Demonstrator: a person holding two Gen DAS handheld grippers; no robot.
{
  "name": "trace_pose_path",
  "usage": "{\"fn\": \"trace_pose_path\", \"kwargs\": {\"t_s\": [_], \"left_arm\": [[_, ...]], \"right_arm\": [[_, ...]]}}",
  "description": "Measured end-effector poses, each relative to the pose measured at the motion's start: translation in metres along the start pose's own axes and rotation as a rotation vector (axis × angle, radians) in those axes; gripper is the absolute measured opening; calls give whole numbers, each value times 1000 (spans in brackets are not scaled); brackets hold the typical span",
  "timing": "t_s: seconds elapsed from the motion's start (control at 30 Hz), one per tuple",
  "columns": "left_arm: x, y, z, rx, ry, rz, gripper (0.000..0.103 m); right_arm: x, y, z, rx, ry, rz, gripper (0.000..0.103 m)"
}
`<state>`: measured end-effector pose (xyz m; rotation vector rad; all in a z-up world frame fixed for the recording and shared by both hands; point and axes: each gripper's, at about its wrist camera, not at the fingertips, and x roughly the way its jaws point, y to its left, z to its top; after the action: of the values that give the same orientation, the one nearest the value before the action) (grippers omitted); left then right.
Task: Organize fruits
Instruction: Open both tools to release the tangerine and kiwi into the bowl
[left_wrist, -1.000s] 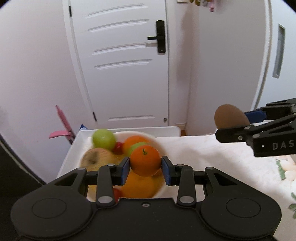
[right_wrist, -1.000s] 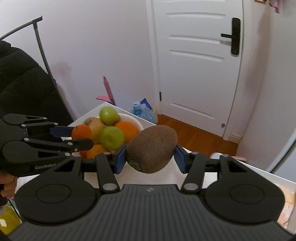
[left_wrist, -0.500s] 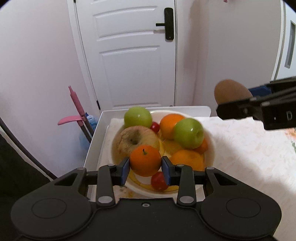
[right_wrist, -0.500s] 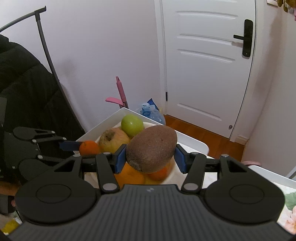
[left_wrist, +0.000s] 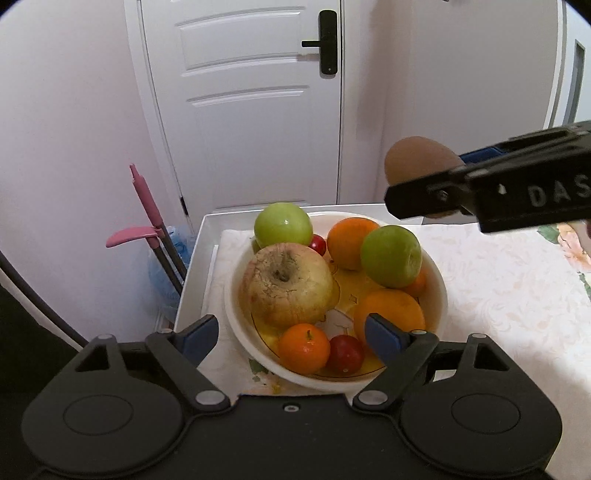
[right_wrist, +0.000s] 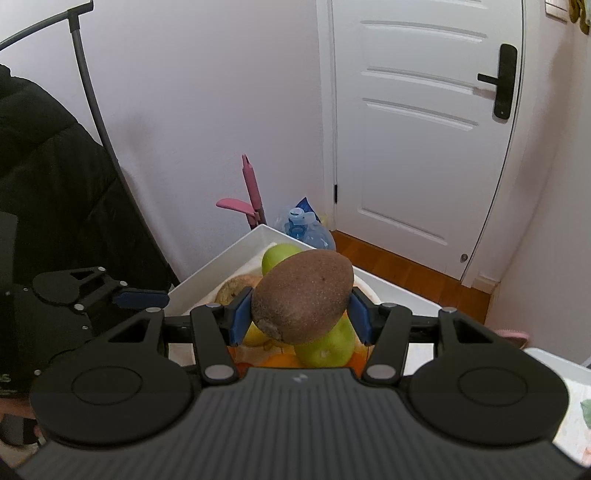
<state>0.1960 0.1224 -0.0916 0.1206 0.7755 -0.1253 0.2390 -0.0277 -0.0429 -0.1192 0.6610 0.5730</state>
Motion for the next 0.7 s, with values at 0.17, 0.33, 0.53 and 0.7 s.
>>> {"fn": "trace_pose_path", "kwargs": {"t_s": [0.17,0.33,0.53,0.7], "left_arm": [[-10,9,1,-19,-11,-8,90],[-12,18,2,-36,-13,-5,91],[-12,22,2,-32,-9,2,91],[-5,23,2,-24,1,1,91]], "right_arm": [[13,4,13,-80,11,2,69],[40,5,17,-110,49,32,69],[70,5,13,-115,95,51,69],[83,-1,9,-91,115,58,69]]}}
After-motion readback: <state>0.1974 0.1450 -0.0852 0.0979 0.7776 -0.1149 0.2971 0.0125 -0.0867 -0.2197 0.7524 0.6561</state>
